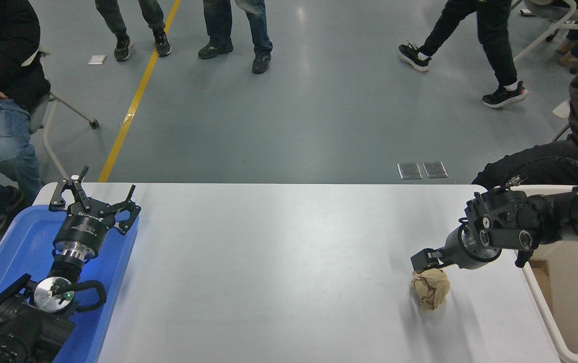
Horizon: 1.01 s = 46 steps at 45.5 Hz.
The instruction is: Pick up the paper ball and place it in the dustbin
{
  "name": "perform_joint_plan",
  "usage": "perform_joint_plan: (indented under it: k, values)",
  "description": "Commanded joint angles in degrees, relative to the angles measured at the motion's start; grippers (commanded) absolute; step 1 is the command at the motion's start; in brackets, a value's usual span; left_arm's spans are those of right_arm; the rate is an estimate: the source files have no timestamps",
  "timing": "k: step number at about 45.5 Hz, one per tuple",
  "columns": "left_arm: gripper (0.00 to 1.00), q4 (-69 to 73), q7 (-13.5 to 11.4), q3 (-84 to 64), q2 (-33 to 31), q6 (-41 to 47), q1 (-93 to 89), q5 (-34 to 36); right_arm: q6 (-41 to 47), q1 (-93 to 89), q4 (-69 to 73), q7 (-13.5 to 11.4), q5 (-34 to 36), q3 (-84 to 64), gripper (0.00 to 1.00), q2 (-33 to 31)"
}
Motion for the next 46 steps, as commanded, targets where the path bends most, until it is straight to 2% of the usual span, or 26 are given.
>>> perform_joint_plan:
  k: [1,8,10,12,16,19,20,21,28,32,39,46]
  values:
    - [0.99,0.0,0.0,0.0,0.0,0.0,0.0,0.0,-0.5,-4.0,-1.8,-0.2,-0.5,2.9,1.00,0.8]
    - [0.99,0.0,0.0,0.0,0.0,0.0,0.0,0.0,-0.5,-4.6,-1.8,-0.1,0.2,3.6,0.98,1.0]
    - [0.99,0.0,0.0,0.0,0.0,0.0,0.0,0.0,-0.6,-4.9,-1.8,-0.1,0.3,4.0,0.93,0.9]
    - [0.99,0.0,0.0,0.0,0.0,0.0,0.0,0.0,-0.6,-5.2,-1.8,-0.1,0.3,4.2,0.82,1.0]
    - [0.99,0.0,0.0,0.0,0.0,0.0,0.0,0.0,-1.0,-5.7,-1.8,0.0,0.3,4.3,0.44,1.1]
    - [0.99,0.0,0.0,0.0,0.0,0.0,0.0,0.0,-1.3,-5.9,-1.9,0.0,0.2,4.3,0.36,1.1]
    - [0.99,0.0,0.0,0.0,0.0,0.0,0.0,0.0,-1.3,-5.8,-1.9,0.1,0.2,4.3,0.24,1.1]
    - [0.99,0.0,0.0,0.0,0.0,0.0,0.0,0.0,-1.3,-5.8,-1.9,0.2,0.2,4.3,0.01,1.0]
    - [0.99,0.0,0.1,0.1,0.1,0.0,0.0,0.0,-1.1,-3.8,-1.1,0.3,0.3,3.3,0.00,0.1]
    - [0.99,0.0,0.1,0.1,0.1,0.0,0.0,0.0,-0.5,2.3,2.0,0.5,0.3,0.4,0.00,-2.5]
    - [0.99,0.0,0.1,0.1,0.1,0.0,0.0,0.0,0.5,18.6,13.9,0.8,2.5,-7.9,0.00,-6.1]
    - [0.99,0.0,0.1,0.1,0.1,0.0,0.1,0.0,5.1,36.3,25.1,1.1,3.5,-14.5,0.00,-8.4]
